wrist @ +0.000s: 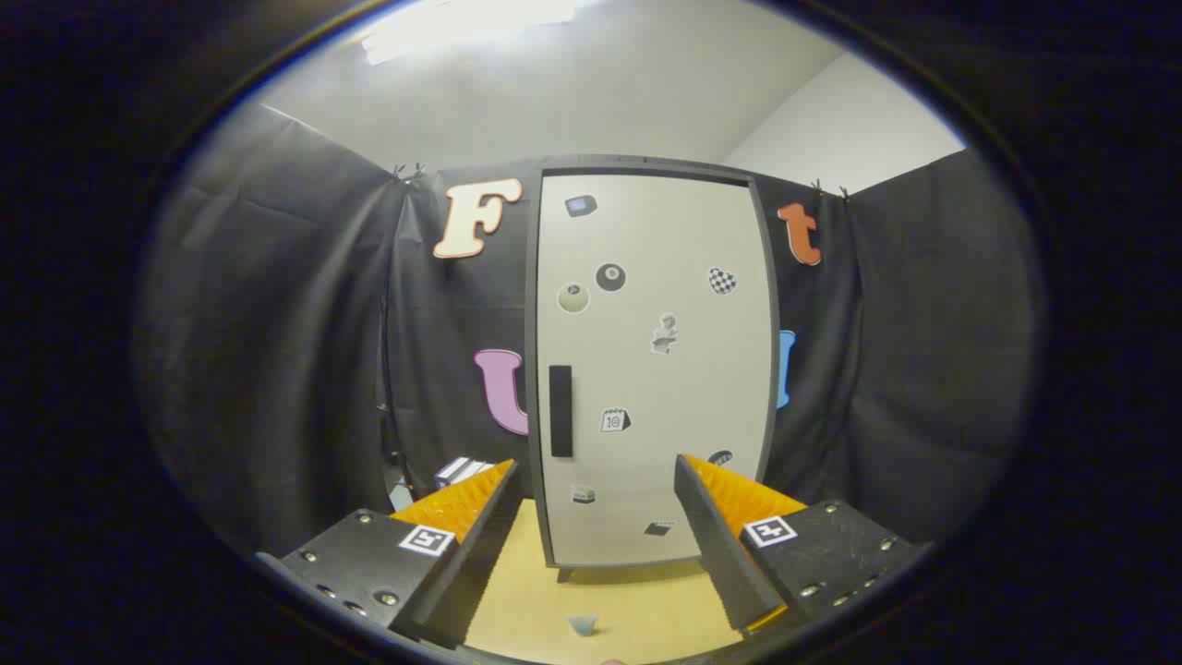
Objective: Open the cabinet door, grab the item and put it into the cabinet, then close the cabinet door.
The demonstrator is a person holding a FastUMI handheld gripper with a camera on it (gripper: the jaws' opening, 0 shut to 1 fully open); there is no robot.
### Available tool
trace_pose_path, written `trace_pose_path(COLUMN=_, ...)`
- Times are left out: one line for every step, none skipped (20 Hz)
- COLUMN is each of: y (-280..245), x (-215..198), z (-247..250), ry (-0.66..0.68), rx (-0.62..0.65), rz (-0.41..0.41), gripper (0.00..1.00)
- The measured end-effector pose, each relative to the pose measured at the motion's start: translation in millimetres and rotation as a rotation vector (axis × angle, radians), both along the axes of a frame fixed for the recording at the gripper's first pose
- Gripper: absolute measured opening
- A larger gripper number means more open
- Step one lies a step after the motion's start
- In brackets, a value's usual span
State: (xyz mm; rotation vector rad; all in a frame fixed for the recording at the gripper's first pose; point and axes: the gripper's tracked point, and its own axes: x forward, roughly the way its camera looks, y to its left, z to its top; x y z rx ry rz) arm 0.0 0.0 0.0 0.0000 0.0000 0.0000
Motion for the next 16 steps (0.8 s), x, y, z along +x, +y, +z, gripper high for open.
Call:
trace_pose_path(y=1, x=1, z=1, ry=-0.003, rx=-0.004, rz=0.002, gripper=0.98)
trace_pose_path(y=2, x=3, z=2, ry=-0.005, rx=-0.007, rz=0.004, gripper=0.98)
trace_pose_path(y=3, x=4, z=1, ry=-0.004, rx=-0.008, rz=0.009, gripper=0.98)
trace_pose_path(y=3, x=6, z=-1, ry=0.003, rx=-0.006, rz=0.011, gripper=0.98)
trace_pose_path(y=4, x=8, z=-2, ry=0.009, rx=-0.005, rz=0.015, gripper=0.98)
trace_pose_path(y=4, x=9, z=-2, ry=0.012, rx=-0.003, rz=0.015, gripper=0.98)
trace_pose_path(y=3, x=10, z=-2, ry=0.013, rx=-0.003, rz=0.015, gripper=0.98)
trace_pose_path(y=2, x=11, z=-3, ry=0.013, rx=-0.003, rz=0.015, gripper=0.98)
trace_pose_path(y=2, x=12, z=-2, ry=0.012, rx=-0.005, rz=0.017, gripper=0.98)
trace_pose_path(y=3, x=12, z=-2, ry=0.011, rx=-0.004, rz=0.02, gripper=0.98)
trace_pose_path(y=3, x=13, z=-1, ry=0.01, rx=-0.001, rz=0.02, gripper=0.98)
trace_pose_path(y=4, x=14, z=-1, ry=0.01, rx=0.002, rz=0.021, gripper=0.98)
trace_pose_path(y=3, x=15, z=-1, ry=0.011, rx=0.003, rz=0.019, gripper=0.98)
trace_pose_path(y=0, x=15, z=-2, ry=0.016, rx=0.003, rz=0.019, gripper=0.98)
trace_pose_path(y=-1, x=16, z=-3, ry=0.018, rx=0.003, rz=0.016, gripper=0.98)
trace_pose_path(y=-2, x=17, z=-3, ry=0.016, rx=0.001, rz=0.014, gripper=0.98)
